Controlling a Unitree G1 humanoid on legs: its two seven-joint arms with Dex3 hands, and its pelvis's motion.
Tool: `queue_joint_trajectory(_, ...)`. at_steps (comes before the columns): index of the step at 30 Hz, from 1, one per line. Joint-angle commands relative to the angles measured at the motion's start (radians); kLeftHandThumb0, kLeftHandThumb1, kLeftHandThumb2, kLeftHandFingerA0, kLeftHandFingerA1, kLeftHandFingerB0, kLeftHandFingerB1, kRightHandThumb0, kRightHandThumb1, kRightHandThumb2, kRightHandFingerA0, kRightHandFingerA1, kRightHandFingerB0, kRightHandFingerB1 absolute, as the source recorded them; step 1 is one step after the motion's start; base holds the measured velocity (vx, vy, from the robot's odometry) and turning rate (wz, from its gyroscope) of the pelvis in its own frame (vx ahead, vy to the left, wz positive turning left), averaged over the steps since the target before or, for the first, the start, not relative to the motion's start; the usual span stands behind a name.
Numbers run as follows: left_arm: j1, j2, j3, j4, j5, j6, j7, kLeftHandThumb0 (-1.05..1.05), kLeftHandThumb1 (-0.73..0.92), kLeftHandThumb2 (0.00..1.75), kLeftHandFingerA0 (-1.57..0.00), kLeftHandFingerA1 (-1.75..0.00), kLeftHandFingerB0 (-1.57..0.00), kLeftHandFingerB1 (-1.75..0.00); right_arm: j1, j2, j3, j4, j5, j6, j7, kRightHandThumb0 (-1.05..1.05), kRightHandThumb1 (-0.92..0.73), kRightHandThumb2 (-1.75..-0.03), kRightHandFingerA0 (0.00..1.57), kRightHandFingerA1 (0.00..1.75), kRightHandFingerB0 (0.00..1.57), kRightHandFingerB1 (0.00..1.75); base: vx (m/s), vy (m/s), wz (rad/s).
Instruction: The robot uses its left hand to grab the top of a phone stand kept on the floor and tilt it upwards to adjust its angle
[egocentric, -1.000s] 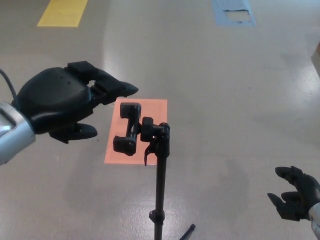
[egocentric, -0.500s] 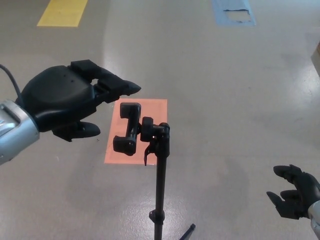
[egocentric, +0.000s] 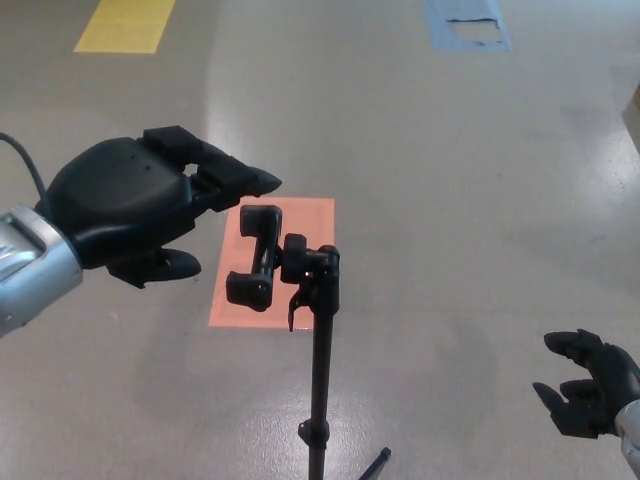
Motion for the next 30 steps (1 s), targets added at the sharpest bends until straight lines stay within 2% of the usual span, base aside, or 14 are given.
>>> queue_joint_trajectory(1,0.014,0.007,-0.010,0.034,0.020,-0.010,0.033,-0.29,0.58,0.62,-0.24,-0.34,-0.17,-0.35,-0.010,-0.023,0.009,0.003,-0.012,0.014,0.000,-0.31,-0.75,-0.63,0.40,0.40,0.25,0.32,0.00,0.000,0.00)
queue_joint_trajectory(13,0.033,-0.001,-0.032,0.060,0.027,-0.006,0.065,-0.32,0.58,0.63,-0.24,-0.35,-0.17,-0.35,-0.018,-0.024,0.022,0.002,-0.016,0.022,0.000,-0.32,-0.75,-0.63,0.41,0.41,0.26,0.32,0.00,0.000,0.00)
queue_joint_trajectory(16,0.036,-0.004,-0.038,0.070,0.032,-0.012,0.081,-0.30,0.58,0.62,-0.24,-0.35,-0.17,-0.35,-0.024,-0.024,0.023,0.004,-0.017,0.034,0.002,-0.32,-0.75,-0.63,0.46,0.42,0.27,0.32,0.00,0.000,0.00)
queue_joint_trajectory(30,0.036,-0.011,-0.074,0.072,0.080,0.015,0.113,-0.28,0.57,0.61,-0.24,-0.33,-0.18,-0.34,-0.033,-0.025,0.024,0.006,-0.024,0.043,0.001,-0.30,-0.74,-0.62,0.43,0.41,0.27,0.32,0.00,0.000,0.00)
